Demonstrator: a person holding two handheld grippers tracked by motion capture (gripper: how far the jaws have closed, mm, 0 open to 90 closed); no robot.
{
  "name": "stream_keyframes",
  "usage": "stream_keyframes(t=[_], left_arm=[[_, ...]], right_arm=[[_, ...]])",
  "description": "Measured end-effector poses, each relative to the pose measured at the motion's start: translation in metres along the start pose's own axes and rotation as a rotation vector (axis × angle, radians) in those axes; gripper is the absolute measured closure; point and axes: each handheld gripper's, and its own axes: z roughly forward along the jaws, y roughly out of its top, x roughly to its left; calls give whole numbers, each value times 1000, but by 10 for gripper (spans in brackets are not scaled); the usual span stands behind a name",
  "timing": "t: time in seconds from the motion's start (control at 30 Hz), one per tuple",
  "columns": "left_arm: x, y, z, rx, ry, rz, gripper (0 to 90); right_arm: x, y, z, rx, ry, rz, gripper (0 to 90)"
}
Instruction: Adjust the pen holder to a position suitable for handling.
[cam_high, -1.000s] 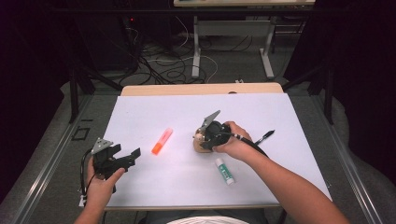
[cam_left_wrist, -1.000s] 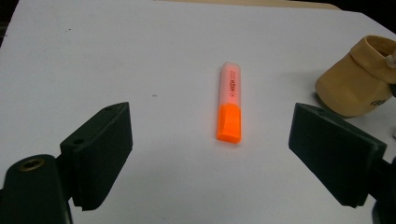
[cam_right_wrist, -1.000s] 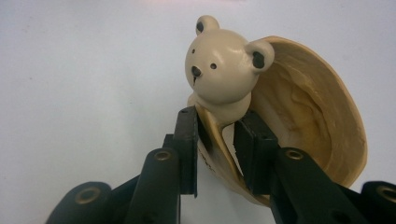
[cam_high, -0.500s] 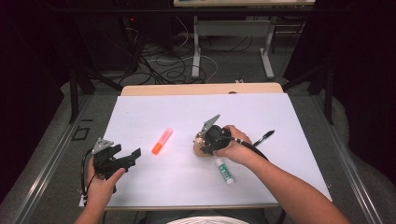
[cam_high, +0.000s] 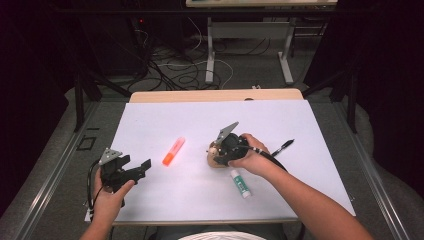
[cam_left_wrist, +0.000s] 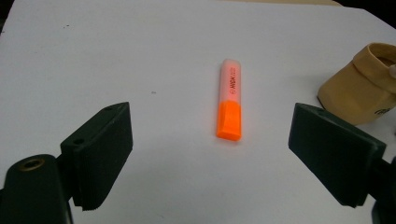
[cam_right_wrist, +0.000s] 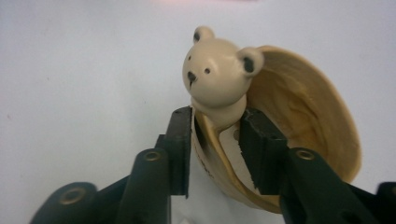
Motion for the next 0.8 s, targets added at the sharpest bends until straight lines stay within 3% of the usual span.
stream_keyframes(t=[0.13,0.3,0.37,0.53,0.67,0.77,0.8], left_arm=[[0,0,1,3,2,8,140],[1,1,3,7,18,5,140],[2,2,4,10,24,3,140],[-1,4,6,5,41,14,117],[-5,6,9,14,33,18,65],[-10,8,11,22,15,56,10],[-13,9,12,26,20,70,10]], right_arm=[[-1,-1,-8,-43,-14,42,558],[0,-10,-22,-135,-44,68,506],[0,-18,-30,-202,-88,69,433],[3,-27,-41,-279,-118,122,400],[7,-35,-50,-346,-201,138,322],[9,-44,-60,-412,-245,181,298],[9,-44,-60,-412,-245,181,298]])
